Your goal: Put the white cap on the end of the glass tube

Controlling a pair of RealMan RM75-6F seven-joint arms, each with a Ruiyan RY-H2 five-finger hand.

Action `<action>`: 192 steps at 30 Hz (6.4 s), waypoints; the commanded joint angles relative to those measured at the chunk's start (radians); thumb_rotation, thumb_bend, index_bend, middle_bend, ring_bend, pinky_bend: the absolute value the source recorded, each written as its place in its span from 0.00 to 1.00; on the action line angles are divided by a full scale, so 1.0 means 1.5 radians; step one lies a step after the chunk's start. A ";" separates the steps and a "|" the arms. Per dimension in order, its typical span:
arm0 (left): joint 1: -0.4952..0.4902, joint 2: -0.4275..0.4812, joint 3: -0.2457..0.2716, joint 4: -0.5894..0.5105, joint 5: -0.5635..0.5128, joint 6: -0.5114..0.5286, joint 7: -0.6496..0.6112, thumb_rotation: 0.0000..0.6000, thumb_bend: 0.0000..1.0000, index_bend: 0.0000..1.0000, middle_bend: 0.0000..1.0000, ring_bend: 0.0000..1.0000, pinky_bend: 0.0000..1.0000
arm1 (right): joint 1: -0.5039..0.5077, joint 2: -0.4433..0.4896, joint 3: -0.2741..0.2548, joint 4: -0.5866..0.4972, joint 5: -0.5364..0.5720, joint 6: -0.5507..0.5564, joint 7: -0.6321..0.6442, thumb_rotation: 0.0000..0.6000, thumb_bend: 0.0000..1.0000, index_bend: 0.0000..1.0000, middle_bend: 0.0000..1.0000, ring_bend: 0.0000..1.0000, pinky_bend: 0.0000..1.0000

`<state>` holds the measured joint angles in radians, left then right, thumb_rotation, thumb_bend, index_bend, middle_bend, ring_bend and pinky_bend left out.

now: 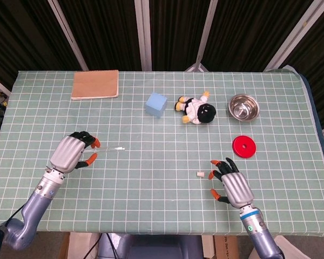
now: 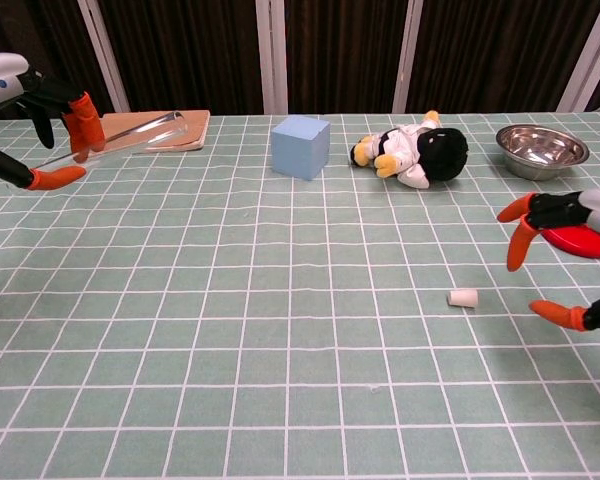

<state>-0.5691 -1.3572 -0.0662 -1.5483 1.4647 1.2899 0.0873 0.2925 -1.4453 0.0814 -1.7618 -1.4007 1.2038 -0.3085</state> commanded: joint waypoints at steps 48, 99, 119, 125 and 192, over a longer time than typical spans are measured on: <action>0.013 -0.005 -0.019 0.061 0.019 -0.029 -0.058 1.00 0.75 0.54 0.57 0.35 0.42 | 0.084 -0.180 0.065 0.156 0.205 -0.016 -0.120 1.00 0.36 0.47 0.22 0.18 0.08; -0.024 -0.086 -0.039 0.185 0.040 -0.060 -0.143 1.00 0.75 0.54 0.57 0.35 0.42 | 0.126 -0.079 0.123 0.062 0.167 0.009 -0.104 1.00 0.41 0.60 0.24 0.20 0.08; -0.094 -0.174 -0.108 0.214 -0.053 -0.134 -0.096 1.00 0.75 0.54 0.57 0.35 0.42 | 0.239 -0.036 0.174 0.139 -0.005 0.049 -0.186 1.00 0.41 0.60 0.24 0.20 0.08; -0.098 -0.190 -0.115 0.206 -0.057 -0.118 -0.083 1.00 0.75 0.53 0.57 0.35 0.42 | 0.256 -0.043 0.168 0.153 -0.017 0.046 -0.192 1.00 0.41 0.60 0.24 0.20 0.08; -0.125 -0.313 -0.138 0.255 -0.064 -0.063 -0.100 1.00 0.75 0.52 0.55 0.34 0.42 | 0.370 -0.100 0.146 0.236 -0.064 0.022 -0.237 1.00 0.41 0.60 0.24 0.20 0.08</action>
<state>-0.7561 -1.8261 -0.2728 -1.1666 1.3693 1.1955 -0.0630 0.8474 -1.5951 0.3004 -1.4071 -1.4963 1.2366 -0.6635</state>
